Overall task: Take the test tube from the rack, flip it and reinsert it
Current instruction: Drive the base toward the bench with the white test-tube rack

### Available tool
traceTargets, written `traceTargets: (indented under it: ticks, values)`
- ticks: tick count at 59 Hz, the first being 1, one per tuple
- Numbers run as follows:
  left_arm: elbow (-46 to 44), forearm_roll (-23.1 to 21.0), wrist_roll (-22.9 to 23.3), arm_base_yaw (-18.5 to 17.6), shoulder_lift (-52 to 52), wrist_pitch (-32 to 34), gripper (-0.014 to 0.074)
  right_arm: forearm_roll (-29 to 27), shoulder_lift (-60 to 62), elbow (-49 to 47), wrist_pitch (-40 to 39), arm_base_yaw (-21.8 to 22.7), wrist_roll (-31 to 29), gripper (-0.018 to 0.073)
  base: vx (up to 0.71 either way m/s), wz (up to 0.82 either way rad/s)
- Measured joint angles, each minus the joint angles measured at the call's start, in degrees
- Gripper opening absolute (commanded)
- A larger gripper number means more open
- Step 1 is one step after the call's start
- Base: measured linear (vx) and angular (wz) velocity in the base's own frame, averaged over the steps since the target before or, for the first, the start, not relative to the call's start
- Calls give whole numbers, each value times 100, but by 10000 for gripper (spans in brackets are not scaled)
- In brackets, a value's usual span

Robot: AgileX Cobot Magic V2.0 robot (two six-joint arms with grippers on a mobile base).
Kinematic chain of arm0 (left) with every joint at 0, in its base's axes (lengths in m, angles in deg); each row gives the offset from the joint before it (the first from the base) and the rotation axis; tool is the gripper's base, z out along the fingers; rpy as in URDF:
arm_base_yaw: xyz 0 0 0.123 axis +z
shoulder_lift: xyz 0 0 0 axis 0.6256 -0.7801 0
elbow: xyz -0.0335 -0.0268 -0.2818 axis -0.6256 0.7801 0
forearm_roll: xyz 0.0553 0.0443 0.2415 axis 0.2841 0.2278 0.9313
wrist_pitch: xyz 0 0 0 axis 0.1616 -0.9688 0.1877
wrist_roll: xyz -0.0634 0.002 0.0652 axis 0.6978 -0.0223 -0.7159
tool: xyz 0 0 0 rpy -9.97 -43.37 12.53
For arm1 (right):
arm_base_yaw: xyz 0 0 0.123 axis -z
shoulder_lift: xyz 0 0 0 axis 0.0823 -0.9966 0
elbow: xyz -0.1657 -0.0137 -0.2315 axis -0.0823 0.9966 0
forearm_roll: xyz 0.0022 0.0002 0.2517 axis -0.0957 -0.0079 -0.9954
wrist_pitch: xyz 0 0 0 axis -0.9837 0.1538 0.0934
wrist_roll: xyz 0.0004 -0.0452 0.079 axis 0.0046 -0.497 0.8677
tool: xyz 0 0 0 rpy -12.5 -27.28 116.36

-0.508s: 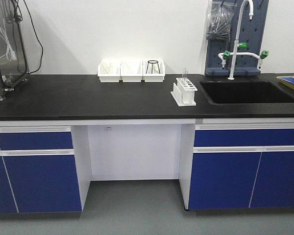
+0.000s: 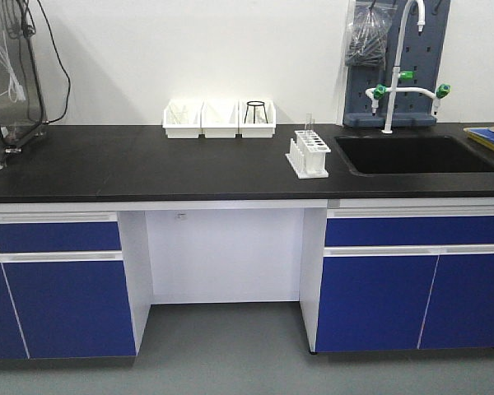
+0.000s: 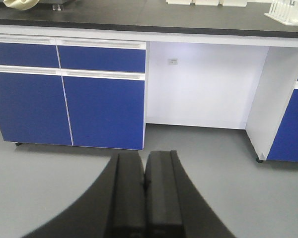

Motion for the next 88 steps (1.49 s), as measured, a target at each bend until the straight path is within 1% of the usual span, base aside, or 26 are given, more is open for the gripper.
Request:
traceTargets:
  ticks: [18, 36, 88]
  values:
    - [0, 0, 0, 0, 0, 0, -6, 0, 0, 0, 0, 0, 0, -6, 6, -3]
    - [0, 0, 0, 0, 0, 0, -6, 0, 0, 0, 0, 0, 0, -6, 24, -5]
    - [0, 0, 0, 0, 0, 0, -6, 0, 0, 0, 5, 0, 0, -6, 46, 1]
